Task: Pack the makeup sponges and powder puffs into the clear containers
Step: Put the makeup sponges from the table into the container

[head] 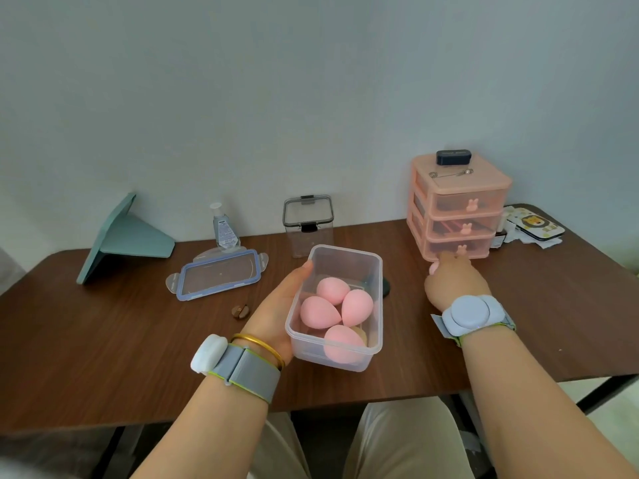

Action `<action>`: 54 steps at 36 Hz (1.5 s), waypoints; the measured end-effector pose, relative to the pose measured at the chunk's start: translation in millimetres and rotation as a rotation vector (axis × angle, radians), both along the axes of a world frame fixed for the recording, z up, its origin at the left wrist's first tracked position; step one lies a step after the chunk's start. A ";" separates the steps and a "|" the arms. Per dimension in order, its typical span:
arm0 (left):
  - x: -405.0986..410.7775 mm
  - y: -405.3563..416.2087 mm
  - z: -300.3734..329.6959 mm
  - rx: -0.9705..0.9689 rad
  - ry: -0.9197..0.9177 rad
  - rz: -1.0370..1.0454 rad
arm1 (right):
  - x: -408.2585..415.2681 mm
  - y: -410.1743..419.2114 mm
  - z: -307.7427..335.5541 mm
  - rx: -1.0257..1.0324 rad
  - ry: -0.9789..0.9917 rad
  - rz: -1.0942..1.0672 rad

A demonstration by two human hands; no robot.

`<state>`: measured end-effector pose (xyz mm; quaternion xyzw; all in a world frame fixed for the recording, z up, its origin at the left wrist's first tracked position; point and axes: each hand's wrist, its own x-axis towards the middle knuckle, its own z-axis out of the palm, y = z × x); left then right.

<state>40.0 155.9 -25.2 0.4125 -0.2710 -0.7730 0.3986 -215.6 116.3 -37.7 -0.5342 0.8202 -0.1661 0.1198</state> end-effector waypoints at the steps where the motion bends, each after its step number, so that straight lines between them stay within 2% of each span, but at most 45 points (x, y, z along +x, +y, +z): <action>1: 1.0 -1.0 -1.3 -0.001 0.001 -0.004 | 2.6 1.7 4.1 -0.081 -0.050 0.018; 4: 2.5 -1.1 -3.4 -0.003 0.022 -0.023 | 14.8 10.7 23.6 -0.283 -0.194 0.106; 10: 2.1 0.5 -0.8 -0.026 0.033 -0.018 | 51.6 29.6 66.0 -0.461 -0.324 0.361; 13: 5.9 0.4 -1.0 -0.024 0.073 -0.017 | 69.0 40.2 79.3 -0.410 -0.416 0.558; 17: 8.9 -1.4 -4.1 -0.055 0.151 0.016 | 85.5 52.2 83.3 -0.243 -0.464 0.755; 21: 13.8 0.4 -2.4 -0.108 0.113 0.065 | 98.1 53.8 75.6 -0.150 -0.388 0.807; 25: 14.8 4.1 0.4 -0.119 0.062 0.068 | 100.7 53.0 73.1 -0.226 -0.246 0.773; 29: 15.2 5.2 3.3 -0.167 0.076 0.047 | 104.5 62.4 80.1 -0.237 -0.338 0.940; 32: 15.3 3.7 4.2 -0.152 0.035 0.040 | 109.9 67.0 83.9 -0.151 -0.298 1.063; 37: 13.9 7.3 5.9 -0.068 0.077 0.063 | 113.4 69.6 83.0 -0.053 -0.267 1.025; 42: 14.2 8.8 7.7 -0.060 0.106 0.069 | 111.0 71.6 82.5 -0.032 -0.441 0.989; 54: 29.4 1.6 -8.8 0.004 0.060 0.158 | 100.0 55.8 75.2 -0.446 -0.450 0.640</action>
